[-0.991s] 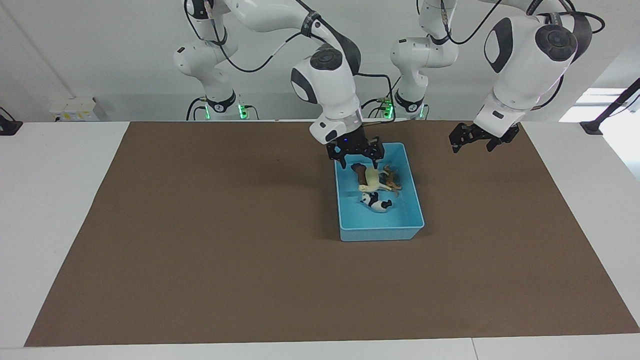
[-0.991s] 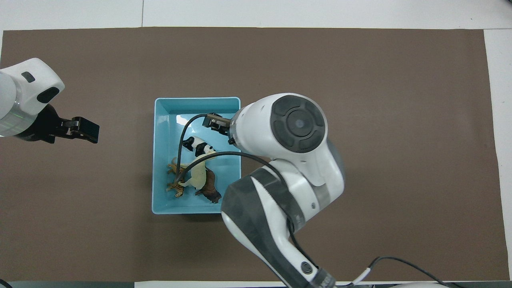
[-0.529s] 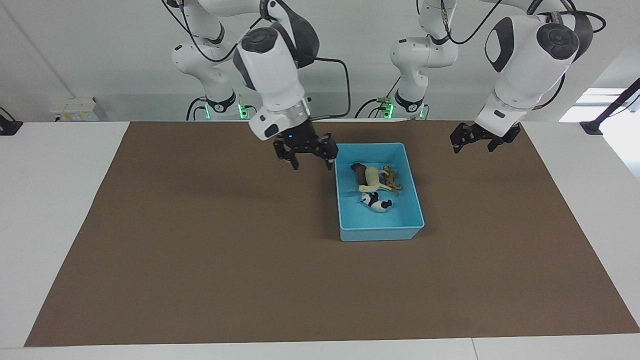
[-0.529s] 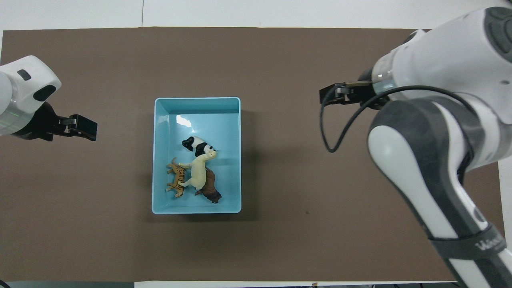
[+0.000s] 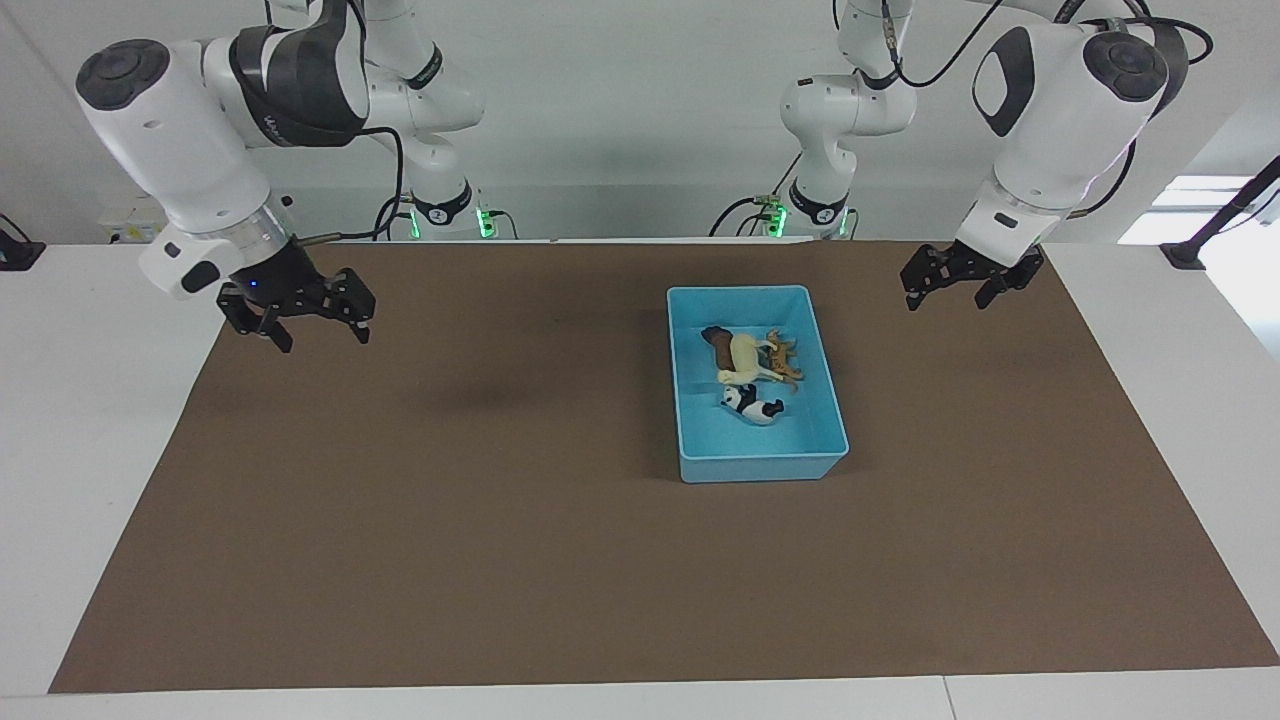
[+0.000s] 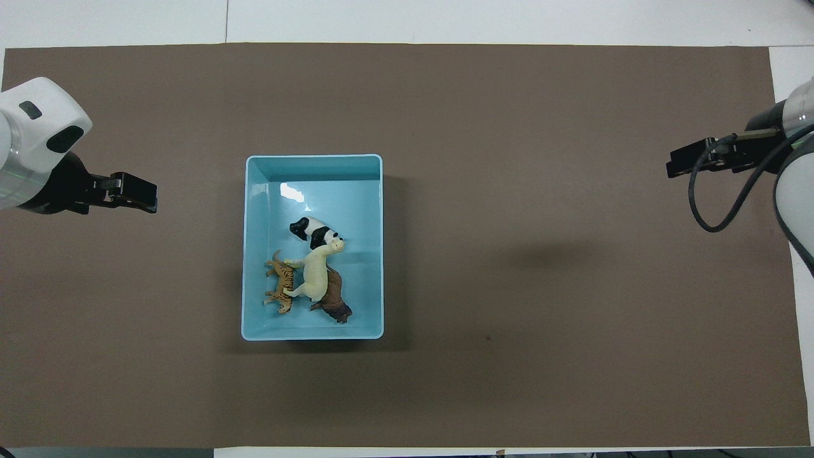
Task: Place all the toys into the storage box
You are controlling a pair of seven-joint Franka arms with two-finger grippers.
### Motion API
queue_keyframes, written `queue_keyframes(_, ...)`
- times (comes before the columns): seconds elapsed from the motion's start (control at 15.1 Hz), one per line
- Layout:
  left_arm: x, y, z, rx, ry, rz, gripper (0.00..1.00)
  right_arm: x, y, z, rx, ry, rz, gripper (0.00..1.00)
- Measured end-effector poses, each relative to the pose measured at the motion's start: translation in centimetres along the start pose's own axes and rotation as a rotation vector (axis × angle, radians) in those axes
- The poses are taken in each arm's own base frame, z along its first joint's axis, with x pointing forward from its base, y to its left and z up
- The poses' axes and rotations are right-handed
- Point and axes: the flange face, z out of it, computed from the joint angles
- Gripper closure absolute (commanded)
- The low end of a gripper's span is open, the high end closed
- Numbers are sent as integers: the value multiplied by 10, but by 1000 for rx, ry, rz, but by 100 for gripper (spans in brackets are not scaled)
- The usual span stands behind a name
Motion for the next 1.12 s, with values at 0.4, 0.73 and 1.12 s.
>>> queue_keyframes(0.4, 2, 6, -2, -2, 19, 10, 0, -47, 14, -38, -9, -62, 20, 0)
queue_keyframes(0.73, 2, 6, -2, -2, 24, 10, 0, -58, 17, -54, -85, -50, 15, 0)
queue_keyframes(1.12, 3, 6, -2, -2, 27, 10, 0, -57, 14, -52, -97, -45, 75, 0)
